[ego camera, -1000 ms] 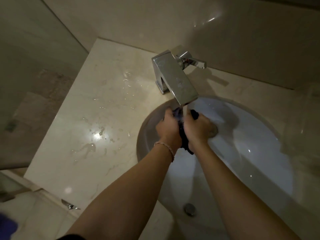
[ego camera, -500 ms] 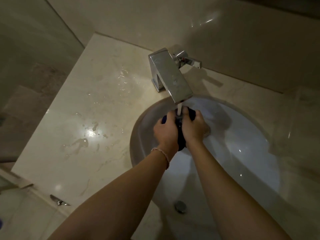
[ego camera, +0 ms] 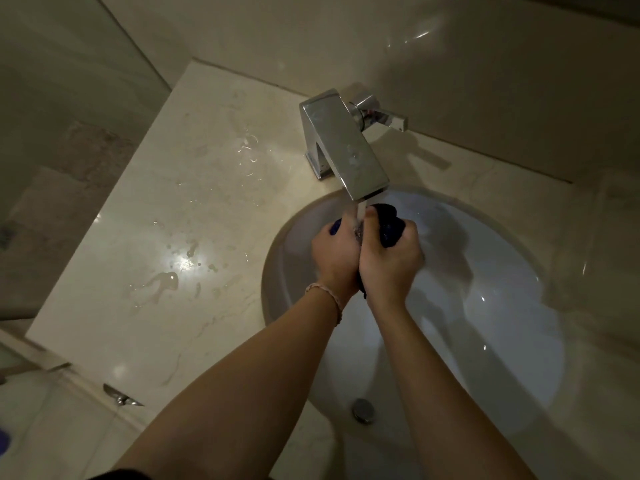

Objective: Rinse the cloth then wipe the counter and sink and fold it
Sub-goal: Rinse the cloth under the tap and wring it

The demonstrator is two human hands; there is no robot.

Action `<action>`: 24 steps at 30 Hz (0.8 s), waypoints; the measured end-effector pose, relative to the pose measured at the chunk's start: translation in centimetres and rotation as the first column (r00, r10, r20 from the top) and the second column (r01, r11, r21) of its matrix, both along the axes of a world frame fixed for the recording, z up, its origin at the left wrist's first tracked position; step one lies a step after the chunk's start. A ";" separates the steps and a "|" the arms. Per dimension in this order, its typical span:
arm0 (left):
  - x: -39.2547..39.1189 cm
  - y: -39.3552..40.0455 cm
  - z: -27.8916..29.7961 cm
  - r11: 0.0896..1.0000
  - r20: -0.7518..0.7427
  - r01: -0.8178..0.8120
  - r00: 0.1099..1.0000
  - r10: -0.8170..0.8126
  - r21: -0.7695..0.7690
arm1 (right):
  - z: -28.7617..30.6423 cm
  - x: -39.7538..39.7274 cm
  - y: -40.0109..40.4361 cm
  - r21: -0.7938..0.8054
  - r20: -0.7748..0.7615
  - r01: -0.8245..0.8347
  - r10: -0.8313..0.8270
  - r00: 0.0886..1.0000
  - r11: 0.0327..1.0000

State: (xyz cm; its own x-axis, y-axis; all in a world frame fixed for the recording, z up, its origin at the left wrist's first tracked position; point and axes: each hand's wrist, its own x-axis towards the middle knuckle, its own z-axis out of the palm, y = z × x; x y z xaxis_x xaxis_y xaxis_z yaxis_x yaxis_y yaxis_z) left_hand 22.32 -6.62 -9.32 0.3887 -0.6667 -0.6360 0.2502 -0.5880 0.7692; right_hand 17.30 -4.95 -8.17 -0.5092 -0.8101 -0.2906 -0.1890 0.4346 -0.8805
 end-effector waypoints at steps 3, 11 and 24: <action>-0.1 0.2 0.4 0.998 -0.073 0.026 0.997 -0.022 0.060 | -0.3 -0.1 -0.9 0.043 -0.044 0.033 -0.031 0.999 0.999; -0.2 0.6 0.3 0.968 -0.130 -0.146 0.976 0.175 0.205 | -0.4 -1.0 -3.0 0.311 -0.133 -0.081 0.128 0.983 0.947; 0.7 2.5 -0.2 0.992 -0.170 0.001 0.985 0.020 0.128 | -0.7 -0.8 -2.2 0.177 -0.119 -0.062 0.084 0.989 0.982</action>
